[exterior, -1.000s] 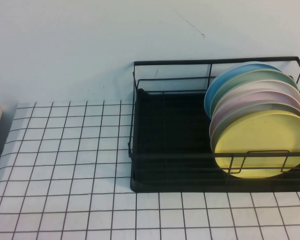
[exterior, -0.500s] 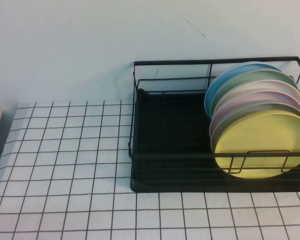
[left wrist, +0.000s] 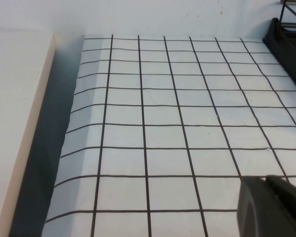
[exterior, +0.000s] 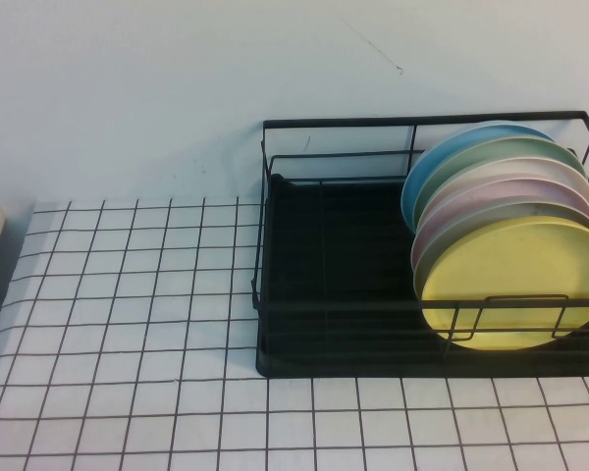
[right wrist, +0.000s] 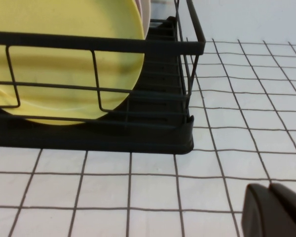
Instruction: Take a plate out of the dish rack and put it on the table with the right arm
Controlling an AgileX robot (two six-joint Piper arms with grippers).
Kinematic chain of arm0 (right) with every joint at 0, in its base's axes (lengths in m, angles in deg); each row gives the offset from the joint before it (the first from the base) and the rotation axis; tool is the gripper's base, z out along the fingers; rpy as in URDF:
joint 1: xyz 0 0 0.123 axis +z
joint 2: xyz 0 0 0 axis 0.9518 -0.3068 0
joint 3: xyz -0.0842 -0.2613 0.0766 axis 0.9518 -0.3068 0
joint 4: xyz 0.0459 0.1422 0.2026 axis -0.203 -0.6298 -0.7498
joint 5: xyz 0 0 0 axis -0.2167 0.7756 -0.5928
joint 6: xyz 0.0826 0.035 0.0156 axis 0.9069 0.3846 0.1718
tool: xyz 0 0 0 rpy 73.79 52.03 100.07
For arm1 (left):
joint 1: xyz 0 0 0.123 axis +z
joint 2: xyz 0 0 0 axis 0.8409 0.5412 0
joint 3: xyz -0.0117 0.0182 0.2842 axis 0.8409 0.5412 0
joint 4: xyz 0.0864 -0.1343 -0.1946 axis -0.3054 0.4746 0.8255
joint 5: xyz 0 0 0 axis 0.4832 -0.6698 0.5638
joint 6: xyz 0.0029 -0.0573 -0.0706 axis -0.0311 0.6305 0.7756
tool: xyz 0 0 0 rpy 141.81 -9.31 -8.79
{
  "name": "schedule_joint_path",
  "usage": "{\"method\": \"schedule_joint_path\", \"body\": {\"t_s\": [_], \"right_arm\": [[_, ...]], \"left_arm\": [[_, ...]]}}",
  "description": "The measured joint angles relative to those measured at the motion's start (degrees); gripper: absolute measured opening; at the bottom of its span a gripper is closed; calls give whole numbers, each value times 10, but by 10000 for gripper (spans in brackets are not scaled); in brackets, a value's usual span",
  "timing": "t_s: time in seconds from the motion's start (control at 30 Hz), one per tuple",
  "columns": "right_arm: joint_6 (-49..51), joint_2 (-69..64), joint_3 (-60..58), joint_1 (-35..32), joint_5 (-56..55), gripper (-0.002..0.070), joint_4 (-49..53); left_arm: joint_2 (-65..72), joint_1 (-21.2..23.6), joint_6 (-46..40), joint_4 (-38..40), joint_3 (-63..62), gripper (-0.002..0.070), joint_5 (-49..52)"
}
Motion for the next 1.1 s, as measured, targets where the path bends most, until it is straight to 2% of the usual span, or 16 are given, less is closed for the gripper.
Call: {"method": "schedule_joint_path", "body": {"t_s": [1.1], "right_arm": [[4, 0, 0, 0, 0, -3, 10]], "left_arm": [[0, 0, 2, 0, 0, -4, 0]]}}
